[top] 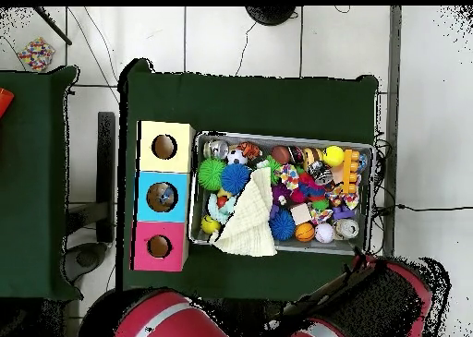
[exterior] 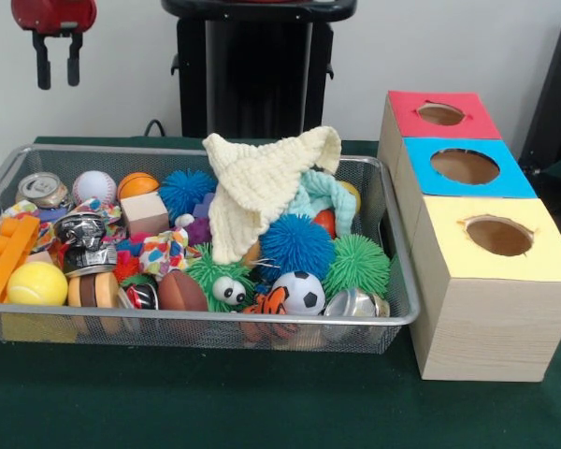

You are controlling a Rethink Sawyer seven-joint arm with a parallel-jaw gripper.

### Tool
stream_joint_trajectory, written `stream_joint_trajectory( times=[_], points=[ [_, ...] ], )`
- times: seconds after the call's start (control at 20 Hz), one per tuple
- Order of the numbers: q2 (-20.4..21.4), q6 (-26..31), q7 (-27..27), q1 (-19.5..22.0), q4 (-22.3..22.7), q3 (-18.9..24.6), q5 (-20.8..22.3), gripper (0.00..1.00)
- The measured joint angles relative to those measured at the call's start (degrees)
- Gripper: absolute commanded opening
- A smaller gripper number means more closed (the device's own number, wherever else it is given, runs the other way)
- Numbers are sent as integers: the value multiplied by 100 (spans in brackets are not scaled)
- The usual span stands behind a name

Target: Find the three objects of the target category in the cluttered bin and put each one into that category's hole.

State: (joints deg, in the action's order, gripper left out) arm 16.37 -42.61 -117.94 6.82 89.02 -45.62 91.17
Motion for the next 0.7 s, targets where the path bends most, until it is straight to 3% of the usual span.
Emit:
stream_joint_trajectory(
  times=[0.7],
  points=[
    [89, 0, 0, -4, -129, 0, 29, 100]
  ],
)
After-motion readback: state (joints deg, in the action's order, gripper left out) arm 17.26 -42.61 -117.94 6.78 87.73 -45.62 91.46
